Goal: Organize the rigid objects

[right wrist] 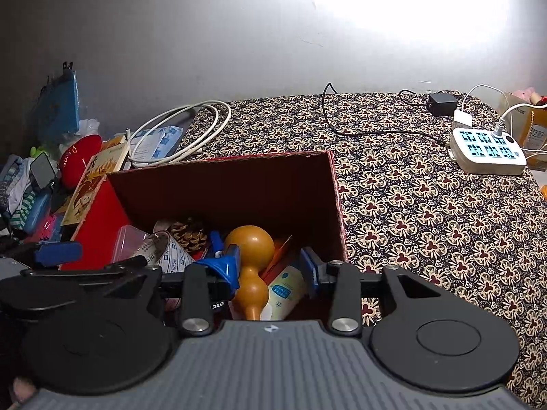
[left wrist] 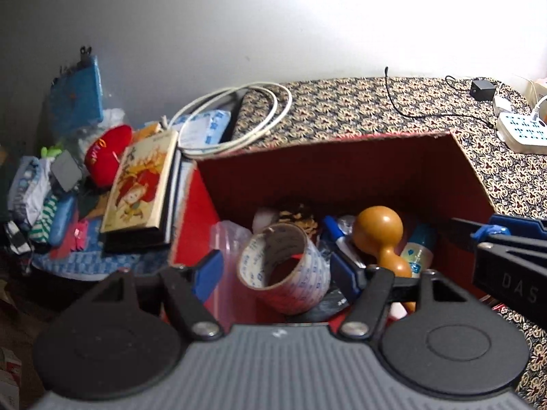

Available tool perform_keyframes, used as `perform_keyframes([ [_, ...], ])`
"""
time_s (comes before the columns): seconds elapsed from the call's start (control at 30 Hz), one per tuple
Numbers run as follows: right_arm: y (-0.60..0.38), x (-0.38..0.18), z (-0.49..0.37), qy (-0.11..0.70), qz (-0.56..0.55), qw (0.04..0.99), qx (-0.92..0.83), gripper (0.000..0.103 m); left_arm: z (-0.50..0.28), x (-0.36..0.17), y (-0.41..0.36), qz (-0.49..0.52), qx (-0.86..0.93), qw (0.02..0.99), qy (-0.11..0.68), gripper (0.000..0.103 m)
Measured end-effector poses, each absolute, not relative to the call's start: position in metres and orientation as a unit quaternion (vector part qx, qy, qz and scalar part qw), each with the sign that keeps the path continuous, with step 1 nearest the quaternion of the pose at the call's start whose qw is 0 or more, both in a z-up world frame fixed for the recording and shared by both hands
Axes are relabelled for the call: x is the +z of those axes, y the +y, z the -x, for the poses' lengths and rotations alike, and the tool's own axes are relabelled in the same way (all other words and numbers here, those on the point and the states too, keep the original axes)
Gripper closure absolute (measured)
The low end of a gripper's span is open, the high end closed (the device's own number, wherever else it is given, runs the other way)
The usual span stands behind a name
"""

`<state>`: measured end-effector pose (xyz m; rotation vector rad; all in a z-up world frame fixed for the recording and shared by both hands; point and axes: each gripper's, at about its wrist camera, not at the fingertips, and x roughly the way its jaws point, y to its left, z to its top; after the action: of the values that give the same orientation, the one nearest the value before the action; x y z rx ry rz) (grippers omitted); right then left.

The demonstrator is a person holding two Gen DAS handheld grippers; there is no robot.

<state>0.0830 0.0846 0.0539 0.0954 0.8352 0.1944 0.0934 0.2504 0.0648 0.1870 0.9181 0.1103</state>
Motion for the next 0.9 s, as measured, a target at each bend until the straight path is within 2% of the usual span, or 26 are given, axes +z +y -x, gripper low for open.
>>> perform_keyframes([
  [0.33,0.089,0.103,-0.078,0.368,-0.022,0.920,0.130,0.080,-0.086,0.121,0.260,-0.144,0.092,0.906,0.387,0.033],
  [0.47,0.089,0.122,-0.079,0.351,-0.025,0.926,0.135,0.080,-0.081,0.135,0.263,-0.132,0.094,0.914,0.372,0.032],
  [0.9,0.100,0.079,-0.070,0.384,-0.021,0.917,0.107,0.079,-0.075,0.107,0.257,-0.098,0.075,0.912,0.392,0.032],
])
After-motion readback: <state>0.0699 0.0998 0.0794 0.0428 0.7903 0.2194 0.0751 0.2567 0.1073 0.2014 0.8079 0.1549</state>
